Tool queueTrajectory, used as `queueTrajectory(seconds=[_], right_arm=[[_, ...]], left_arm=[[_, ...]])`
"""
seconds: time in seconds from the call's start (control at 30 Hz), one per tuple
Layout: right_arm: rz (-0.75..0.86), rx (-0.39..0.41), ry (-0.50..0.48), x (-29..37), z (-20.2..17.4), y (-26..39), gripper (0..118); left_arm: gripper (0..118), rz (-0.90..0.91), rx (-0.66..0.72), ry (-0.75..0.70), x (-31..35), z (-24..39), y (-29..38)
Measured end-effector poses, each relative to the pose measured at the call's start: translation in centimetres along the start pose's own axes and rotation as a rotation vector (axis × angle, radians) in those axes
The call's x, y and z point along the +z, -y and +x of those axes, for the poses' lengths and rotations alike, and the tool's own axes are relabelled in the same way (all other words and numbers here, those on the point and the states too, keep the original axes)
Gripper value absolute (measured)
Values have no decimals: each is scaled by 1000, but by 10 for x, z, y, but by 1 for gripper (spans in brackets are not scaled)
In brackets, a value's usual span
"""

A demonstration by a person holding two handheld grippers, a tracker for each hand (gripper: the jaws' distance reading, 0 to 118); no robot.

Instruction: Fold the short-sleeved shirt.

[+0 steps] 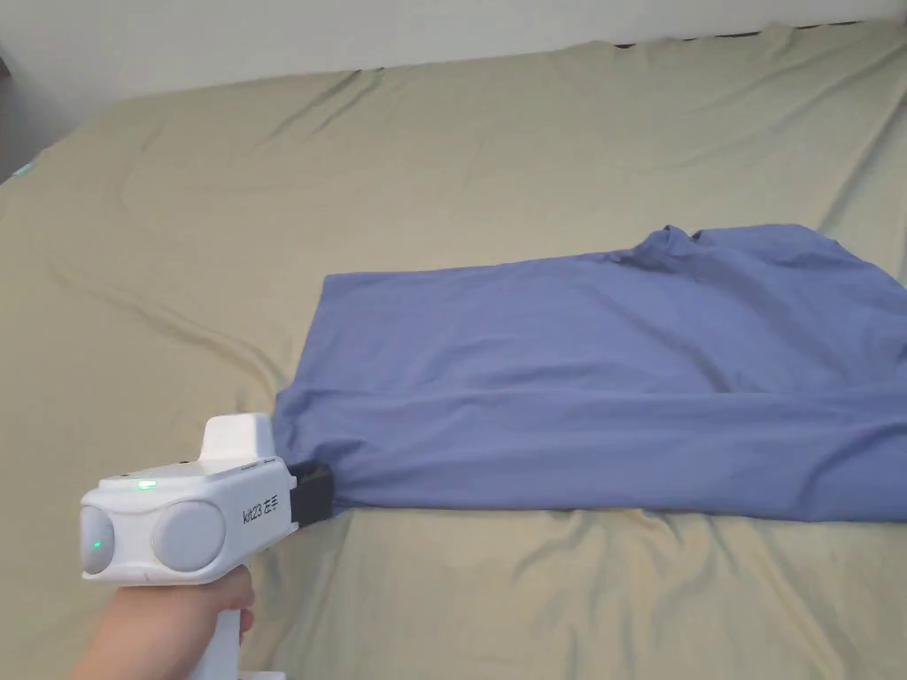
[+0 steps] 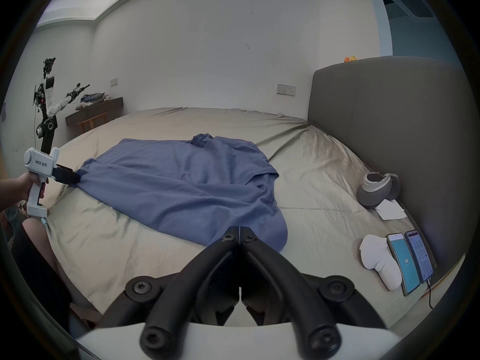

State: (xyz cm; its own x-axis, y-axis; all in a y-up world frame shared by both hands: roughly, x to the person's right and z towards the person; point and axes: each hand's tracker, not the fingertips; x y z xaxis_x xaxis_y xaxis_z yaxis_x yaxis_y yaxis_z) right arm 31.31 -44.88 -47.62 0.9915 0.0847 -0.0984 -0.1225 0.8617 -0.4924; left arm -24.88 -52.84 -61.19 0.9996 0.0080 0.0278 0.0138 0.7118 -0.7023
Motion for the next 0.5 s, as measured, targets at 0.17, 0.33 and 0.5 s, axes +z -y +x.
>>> queueTrajectory(seconds=[0.17,0.33,0.5], right_arm=[[-50,-42,20,-18,17,8,0],[-152,-75,30,-53,37,13,47],[-263,-108,74,-104,61,15,77]], left_arm=[[4,20,-100,45,20,2,-4],[4,62,-15,113,50,-14,-10],[4,66,-63,105,59,2,-12]])
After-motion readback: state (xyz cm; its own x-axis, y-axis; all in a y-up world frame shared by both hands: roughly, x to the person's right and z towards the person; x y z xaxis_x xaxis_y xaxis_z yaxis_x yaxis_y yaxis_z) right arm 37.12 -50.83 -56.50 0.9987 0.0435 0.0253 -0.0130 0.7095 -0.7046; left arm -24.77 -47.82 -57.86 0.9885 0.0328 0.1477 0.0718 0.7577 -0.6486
